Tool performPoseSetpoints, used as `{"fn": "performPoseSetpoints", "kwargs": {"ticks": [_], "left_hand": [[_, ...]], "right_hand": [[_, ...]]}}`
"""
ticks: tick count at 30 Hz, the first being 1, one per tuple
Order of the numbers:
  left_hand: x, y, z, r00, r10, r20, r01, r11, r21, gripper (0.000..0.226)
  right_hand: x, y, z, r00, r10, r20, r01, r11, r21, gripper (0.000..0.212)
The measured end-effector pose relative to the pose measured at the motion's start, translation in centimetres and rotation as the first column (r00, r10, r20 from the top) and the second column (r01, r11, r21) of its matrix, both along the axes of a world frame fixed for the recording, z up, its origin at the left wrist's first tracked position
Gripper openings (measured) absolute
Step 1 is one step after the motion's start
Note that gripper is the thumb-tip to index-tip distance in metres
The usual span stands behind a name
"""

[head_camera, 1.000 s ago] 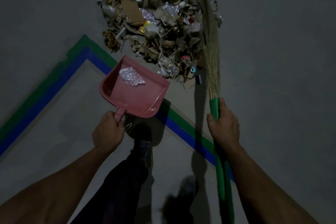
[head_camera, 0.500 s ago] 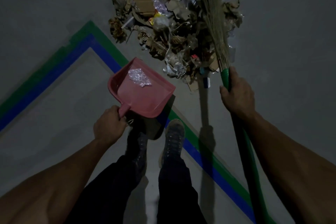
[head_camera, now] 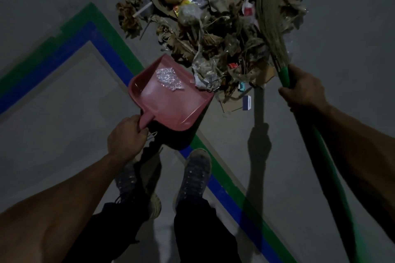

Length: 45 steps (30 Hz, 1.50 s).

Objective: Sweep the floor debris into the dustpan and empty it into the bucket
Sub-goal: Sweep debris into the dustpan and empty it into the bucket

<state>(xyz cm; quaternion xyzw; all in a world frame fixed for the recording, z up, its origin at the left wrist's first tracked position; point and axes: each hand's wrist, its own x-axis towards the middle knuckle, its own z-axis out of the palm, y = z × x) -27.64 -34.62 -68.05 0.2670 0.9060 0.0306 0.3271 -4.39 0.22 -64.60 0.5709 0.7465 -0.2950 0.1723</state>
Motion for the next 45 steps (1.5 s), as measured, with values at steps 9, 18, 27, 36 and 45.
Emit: {"fn": "performPoseSetpoints", "kwargs": {"ticks": [9, 18, 27, 36, 45], "left_hand": [[-0.4, 4.6, -1.2, 1.0, 0.006, 0.021, -0.007, 0.998, 0.064, 0.013], [-2.4, 4.1, -1.6, 0.985, -0.158, -0.067, 0.162, 0.985, 0.055, 0.017], [-3.1, 6.1, -4.0, 0.953, -0.269, -0.14, 0.279, 0.959, 0.054, 0.026], [-3.2, 7.3, -2.5, 0.947, -0.303, -0.109, 0.289, 0.948, -0.132, 0.035], [-3.6, 7.0, -3.1, 0.923, -0.351, -0.16, 0.336, 0.935, -0.112, 0.037]], "right_hand": [[0.4, -2.6, -1.0, 0.979, 0.206, -0.011, -0.206, 0.979, -0.007, 0.072], [1.6, 0.2, 0.9, 0.975, 0.219, -0.029, -0.216, 0.974, 0.073, 0.065], [-1.3, -6.2, -2.2, 0.963, 0.234, -0.134, -0.242, 0.969, -0.048, 0.068], [0.9, -9.8, -0.4, 0.961, 0.214, -0.176, -0.221, 0.975, -0.02, 0.073], [-1.9, -7.7, -0.3, 0.963, 0.127, -0.236, -0.155, 0.982, -0.106, 0.068]]}}
